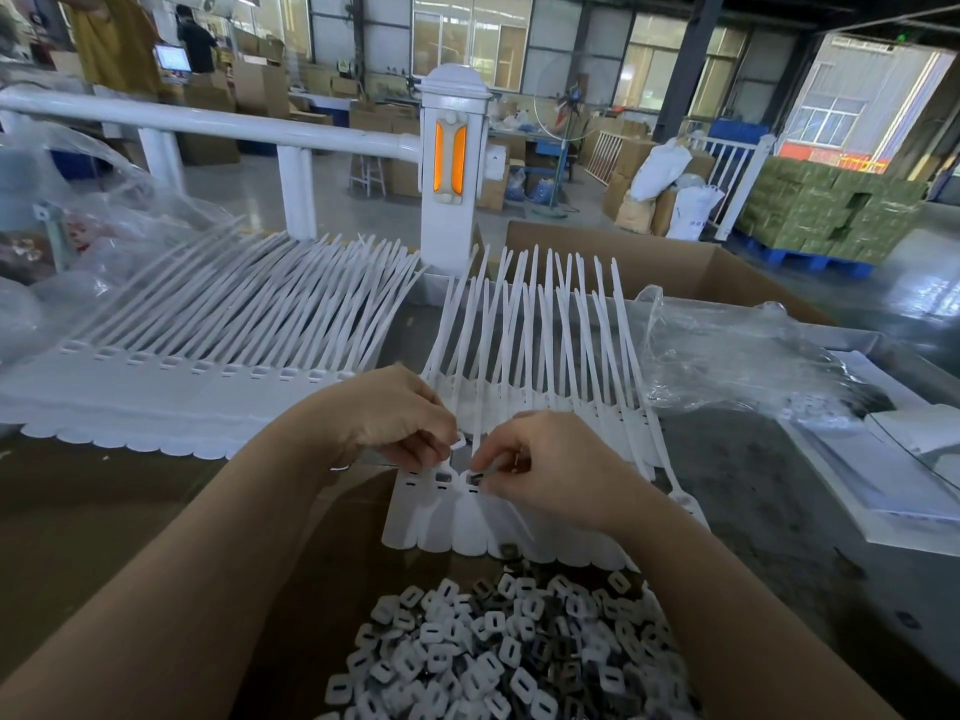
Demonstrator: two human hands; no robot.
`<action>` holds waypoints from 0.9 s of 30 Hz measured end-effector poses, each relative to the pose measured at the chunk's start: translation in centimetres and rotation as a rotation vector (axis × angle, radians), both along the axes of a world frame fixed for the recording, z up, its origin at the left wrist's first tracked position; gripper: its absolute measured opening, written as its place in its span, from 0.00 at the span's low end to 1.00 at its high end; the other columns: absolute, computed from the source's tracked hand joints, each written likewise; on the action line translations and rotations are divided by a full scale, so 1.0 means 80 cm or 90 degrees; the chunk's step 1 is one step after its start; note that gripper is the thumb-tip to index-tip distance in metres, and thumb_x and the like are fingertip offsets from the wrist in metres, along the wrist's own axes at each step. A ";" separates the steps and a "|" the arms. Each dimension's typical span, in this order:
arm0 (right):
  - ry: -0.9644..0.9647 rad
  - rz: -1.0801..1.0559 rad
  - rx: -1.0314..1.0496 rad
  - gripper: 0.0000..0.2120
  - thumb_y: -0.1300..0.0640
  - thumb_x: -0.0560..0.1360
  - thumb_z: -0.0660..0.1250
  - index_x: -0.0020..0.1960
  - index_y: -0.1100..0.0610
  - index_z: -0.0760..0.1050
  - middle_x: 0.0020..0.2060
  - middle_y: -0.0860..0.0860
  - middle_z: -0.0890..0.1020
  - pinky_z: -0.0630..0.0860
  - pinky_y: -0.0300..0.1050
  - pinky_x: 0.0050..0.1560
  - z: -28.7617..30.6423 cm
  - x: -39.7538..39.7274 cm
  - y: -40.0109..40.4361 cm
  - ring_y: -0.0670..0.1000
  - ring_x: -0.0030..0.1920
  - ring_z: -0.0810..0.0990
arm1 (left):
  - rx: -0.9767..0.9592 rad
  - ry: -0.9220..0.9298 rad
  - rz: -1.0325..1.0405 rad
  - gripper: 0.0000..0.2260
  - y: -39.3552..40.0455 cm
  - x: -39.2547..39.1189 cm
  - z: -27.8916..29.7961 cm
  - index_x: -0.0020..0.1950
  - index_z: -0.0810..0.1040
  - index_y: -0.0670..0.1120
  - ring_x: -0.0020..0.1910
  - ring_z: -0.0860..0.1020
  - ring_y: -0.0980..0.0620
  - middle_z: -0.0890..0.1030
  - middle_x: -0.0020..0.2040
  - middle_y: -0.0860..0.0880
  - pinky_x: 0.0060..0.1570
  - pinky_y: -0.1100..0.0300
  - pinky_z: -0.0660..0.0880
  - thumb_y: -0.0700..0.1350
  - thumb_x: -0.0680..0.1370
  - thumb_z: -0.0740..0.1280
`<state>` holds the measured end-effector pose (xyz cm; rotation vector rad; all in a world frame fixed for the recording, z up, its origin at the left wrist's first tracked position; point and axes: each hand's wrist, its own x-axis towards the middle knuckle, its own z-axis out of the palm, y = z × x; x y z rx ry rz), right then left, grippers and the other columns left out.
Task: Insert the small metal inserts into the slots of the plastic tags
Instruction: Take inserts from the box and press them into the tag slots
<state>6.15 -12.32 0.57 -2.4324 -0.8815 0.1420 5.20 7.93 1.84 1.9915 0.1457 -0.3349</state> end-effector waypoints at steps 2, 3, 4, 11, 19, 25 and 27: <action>-0.010 0.019 -0.004 0.08 0.58 0.73 0.73 0.48 0.47 0.86 0.42 0.41 0.81 0.79 0.39 0.50 0.002 -0.001 0.000 0.43 0.44 0.81 | -0.002 0.024 -0.009 0.06 0.000 0.001 -0.002 0.46 0.83 0.37 0.34 0.83 0.51 0.85 0.38 0.42 0.36 0.60 0.80 0.38 0.72 0.74; -0.018 0.026 -0.008 0.07 0.58 0.73 0.74 0.48 0.48 0.86 0.43 0.42 0.81 0.79 0.37 0.50 0.003 -0.002 0.000 0.43 0.44 0.81 | 0.002 0.034 -0.012 0.06 -0.001 0.001 -0.002 0.46 0.83 0.37 0.34 0.84 0.51 0.85 0.38 0.42 0.35 0.61 0.80 0.38 0.72 0.74; -0.028 0.031 -0.016 0.06 0.57 0.73 0.74 0.48 0.48 0.86 0.43 0.42 0.81 0.78 0.36 0.50 0.004 -0.002 0.001 0.43 0.44 0.81 | 0.006 0.041 -0.014 0.06 -0.001 0.001 -0.002 0.46 0.83 0.37 0.34 0.84 0.51 0.85 0.38 0.43 0.35 0.62 0.79 0.38 0.72 0.74; -0.091 0.029 -0.040 0.04 0.56 0.75 0.70 0.47 0.51 0.84 0.39 0.39 0.78 0.75 0.31 0.46 -0.002 0.000 0.002 0.39 0.42 0.78 | 0.026 0.057 -0.018 0.06 0.001 0.001 0.000 0.47 0.82 0.36 0.32 0.82 0.52 0.84 0.36 0.43 0.33 0.63 0.79 0.38 0.73 0.73; -0.017 -0.051 0.054 0.05 0.56 0.75 0.68 0.42 0.47 0.78 0.34 0.42 0.82 0.77 0.31 0.36 -0.013 0.008 -0.003 0.38 0.37 0.81 | 0.212 0.036 -0.078 0.04 -0.002 0.000 0.001 0.40 0.83 0.44 0.28 0.79 0.59 0.82 0.30 0.52 0.30 0.66 0.75 0.44 0.73 0.73; -0.009 -0.055 0.060 0.07 0.56 0.75 0.68 0.40 0.46 0.77 0.34 0.44 0.82 0.76 0.32 0.34 -0.013 0.009 -0.003 0.41 0.36 0.81 | 0.309 -0.005 -0.147 0.05 -0.009 -0.005 0.005 0.40 0.80 0.48 0.30 0.76 0.59 0.80 0.31 0.54 0.30 0.68 0.72 0.41 0.76 0.69; -0.016 -0.053 0.057 0.06 0.56 0.75 0.68 0.41 0.46 0.77 0.34 0.44 0.81 0.76 0.31 0.34 -0.014 0.009 -0.003 0.41 0.36 0.80 | 0.372 -0.042 -0.179 0.06 -0.012 -0.006 0.005 0.41 0.78 0.50 0.36 0.77 0.58 0.80 0.37 0.54 0.35 0.66 0.71 0.42 0.77 0.69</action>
